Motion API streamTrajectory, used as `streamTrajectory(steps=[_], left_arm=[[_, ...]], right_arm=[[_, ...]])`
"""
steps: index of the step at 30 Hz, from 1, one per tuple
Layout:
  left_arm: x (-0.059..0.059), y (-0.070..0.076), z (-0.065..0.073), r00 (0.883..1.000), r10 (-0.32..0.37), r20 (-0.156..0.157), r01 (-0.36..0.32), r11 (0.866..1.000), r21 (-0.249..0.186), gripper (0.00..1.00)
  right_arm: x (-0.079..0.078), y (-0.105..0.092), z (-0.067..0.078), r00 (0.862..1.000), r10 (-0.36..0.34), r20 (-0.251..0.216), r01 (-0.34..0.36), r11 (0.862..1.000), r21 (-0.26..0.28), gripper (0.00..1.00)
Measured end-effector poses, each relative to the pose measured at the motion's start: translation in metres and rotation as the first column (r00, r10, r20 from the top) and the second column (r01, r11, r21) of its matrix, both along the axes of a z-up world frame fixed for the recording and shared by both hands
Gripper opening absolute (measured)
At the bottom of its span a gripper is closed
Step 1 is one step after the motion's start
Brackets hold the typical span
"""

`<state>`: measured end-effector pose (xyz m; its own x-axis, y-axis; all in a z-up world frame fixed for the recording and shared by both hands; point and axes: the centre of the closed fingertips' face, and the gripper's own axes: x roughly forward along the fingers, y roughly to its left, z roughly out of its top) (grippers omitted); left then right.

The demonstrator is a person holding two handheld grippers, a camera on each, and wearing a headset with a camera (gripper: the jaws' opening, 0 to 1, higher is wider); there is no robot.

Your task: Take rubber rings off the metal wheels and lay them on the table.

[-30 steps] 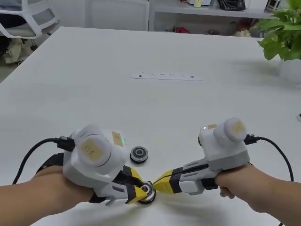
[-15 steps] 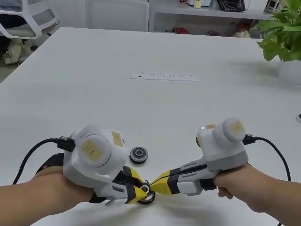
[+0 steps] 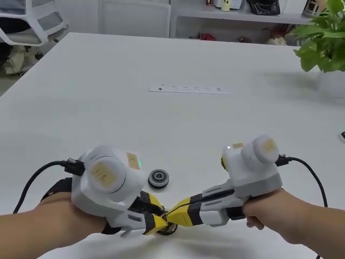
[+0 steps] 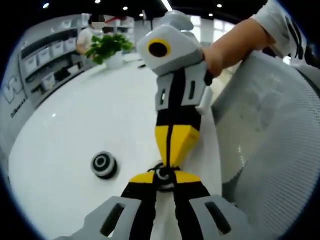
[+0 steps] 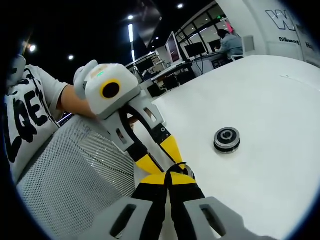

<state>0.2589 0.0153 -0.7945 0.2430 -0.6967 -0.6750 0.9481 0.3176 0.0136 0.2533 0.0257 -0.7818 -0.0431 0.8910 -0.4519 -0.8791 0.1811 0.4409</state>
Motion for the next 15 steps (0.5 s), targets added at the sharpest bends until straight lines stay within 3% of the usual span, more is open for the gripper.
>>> streamTrajectory(steps=[15], left_arm=[[-0.0014, 0.0002, 0.0010, 1.000, -0.015, -0.007, 0.015, 1.000, -0.004, 0.15]], right_arm=[[0.0092, -0.0087, 0.0023, 0.999, -0.049, -0.004, 0.049, 0.999, 0.003, 0.00]])
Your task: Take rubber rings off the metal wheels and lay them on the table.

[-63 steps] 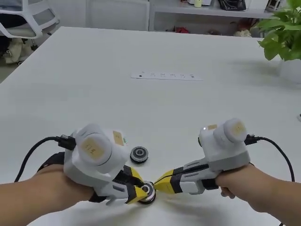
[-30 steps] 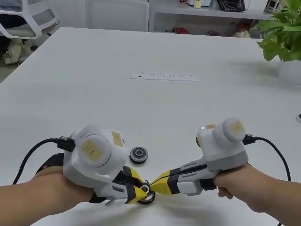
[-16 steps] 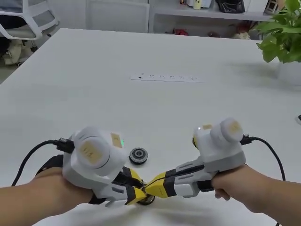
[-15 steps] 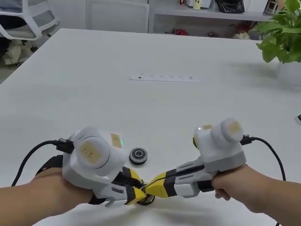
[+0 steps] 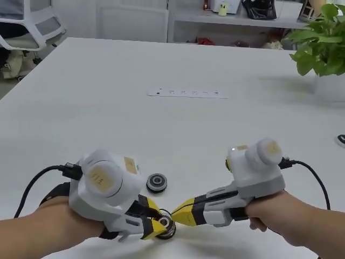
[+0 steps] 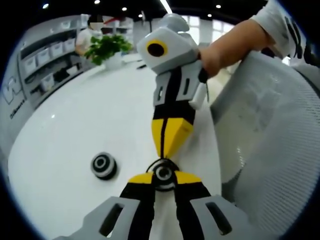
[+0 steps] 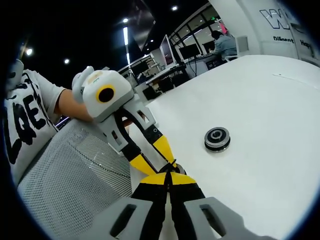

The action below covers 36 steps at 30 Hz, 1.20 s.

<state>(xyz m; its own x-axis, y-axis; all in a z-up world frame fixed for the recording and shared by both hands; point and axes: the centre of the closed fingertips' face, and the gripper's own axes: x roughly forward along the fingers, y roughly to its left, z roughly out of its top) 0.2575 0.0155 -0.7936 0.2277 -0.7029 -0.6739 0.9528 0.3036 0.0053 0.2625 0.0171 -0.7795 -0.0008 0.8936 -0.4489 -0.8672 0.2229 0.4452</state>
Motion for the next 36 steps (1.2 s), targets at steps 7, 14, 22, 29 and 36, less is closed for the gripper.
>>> streamTrajectory(steps=[7, 14, 22, 29, 36], left_arm=[[-0.001, 0.004, 0.009, 1.000, 0.001, -0.007, -0.001, 1.000, -0.017, 0.19], [-0.001, 0.007, 0.024, 1.000, 0.000, 0.014, 0.000, 0.999, -0.043, 0.24], [0.000, 0.012, 0.038, 1.000, 0.018, 0.022, -0.016, 0.997, -0.078, 0.31], [-0.002, 0.019, 0.047, 0.999, 0.023, 0.041, -0.018, 0.995, -0.098, 0.40], [0.001, 0.029, 0.055, 0.998, 0.055, 0.040, -0.050, 0.991, -0.127, 0.43]], right_arm=[[0.000, 0.000, 0.004, 1.000, 0.000, 0.001, 0.000, 1.000, 0.003, 0.00], [0.003, -0.002, 0.009, 1.000, -0.014, 0.004, 0.013, 1.000, 0.012, 0.00], [0.003, -0.001, 0.016, 1.000, -0.018, 0.010, 0.017, 1.000, 0.025, 0.00], [0.004, 0.002, 0.022, 1.000, -0.017, 0.013, 0.016, 0.999, 0.037, 0.00], [0.003, 0.006, 0.027, 1.000, -0.012, 0.014, 0.012, 0.999, 0.042, 0.00]])
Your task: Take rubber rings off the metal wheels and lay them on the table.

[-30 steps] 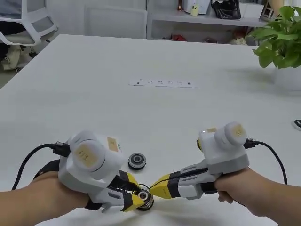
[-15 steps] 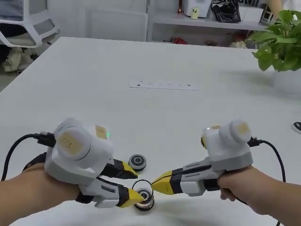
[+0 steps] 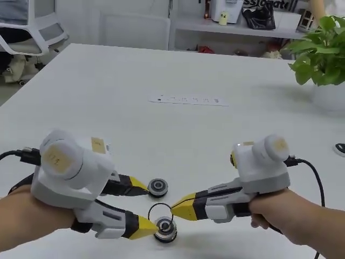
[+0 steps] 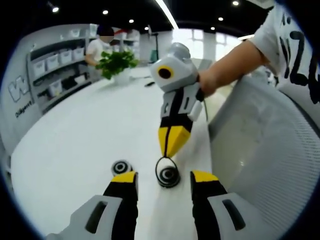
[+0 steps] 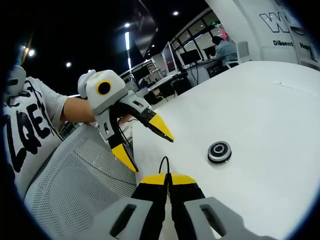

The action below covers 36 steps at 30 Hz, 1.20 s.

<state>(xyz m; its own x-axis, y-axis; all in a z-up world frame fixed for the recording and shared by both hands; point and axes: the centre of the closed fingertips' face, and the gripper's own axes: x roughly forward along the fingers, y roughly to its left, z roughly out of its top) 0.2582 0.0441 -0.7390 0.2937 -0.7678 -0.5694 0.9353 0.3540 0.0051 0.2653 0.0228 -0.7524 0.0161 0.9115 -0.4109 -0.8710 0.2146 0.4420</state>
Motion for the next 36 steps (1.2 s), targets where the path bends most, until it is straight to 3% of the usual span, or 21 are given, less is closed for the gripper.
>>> streamTrajectory(steps=[20, 36], left_arm=[[0.003, 0.026, 0.015, 0.997, 0.076, 0.019, -0.075, 0.996, -0.055, 0.49], [0.002, 0.046, 0.012, 0.993, 0.114, 0.005, -0.114, 0.992, -0.050, 0.48]], right_arm=[[0.004, 0.017, 0.008, 1.000, 0.015, 0.006, -0.015, 1.000, 0.004, 0.00], [0.011, 0.031, -0.001, 1.000, 0.011, -0.001, -0.011, 1.000, -0.010, 0.00]])
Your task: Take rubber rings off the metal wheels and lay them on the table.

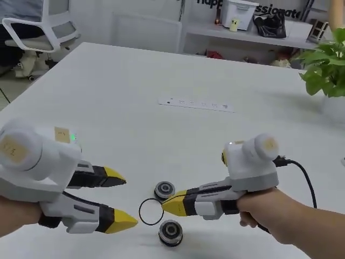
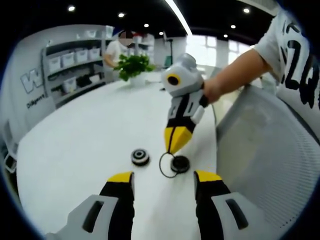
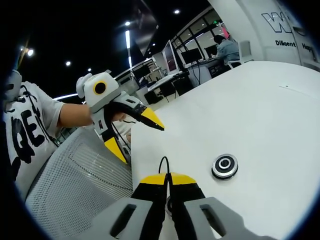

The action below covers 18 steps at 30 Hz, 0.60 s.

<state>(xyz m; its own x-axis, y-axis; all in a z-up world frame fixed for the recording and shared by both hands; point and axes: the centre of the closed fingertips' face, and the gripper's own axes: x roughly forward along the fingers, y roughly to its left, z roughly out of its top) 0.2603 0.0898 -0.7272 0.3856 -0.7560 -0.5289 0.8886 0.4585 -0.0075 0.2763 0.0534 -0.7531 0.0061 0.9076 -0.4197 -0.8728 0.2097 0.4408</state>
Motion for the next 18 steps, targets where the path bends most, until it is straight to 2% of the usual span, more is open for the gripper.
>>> streamTrajectory(steps=[13, 18], left_arm=[[-0.001, 0.010, -0.004, 1.000, 0.028, -0.012, -0.028, 1.000, -0.009, 0.48], [-0.003, 0.010, -0.006, 0.999, 0.027, -0.019, -0.027, 1.000, -0.011, 0.49]], right_arm=[[0.003, 0.012, -0.013, 1.000, -0.003, 0.004, 0.004, 0.999, -0.034, 0.00], [0.004, 0.014, -0.019, 1.000, -0.003, 0.024, 0.005, 0.999, -0.053, 0.00]])
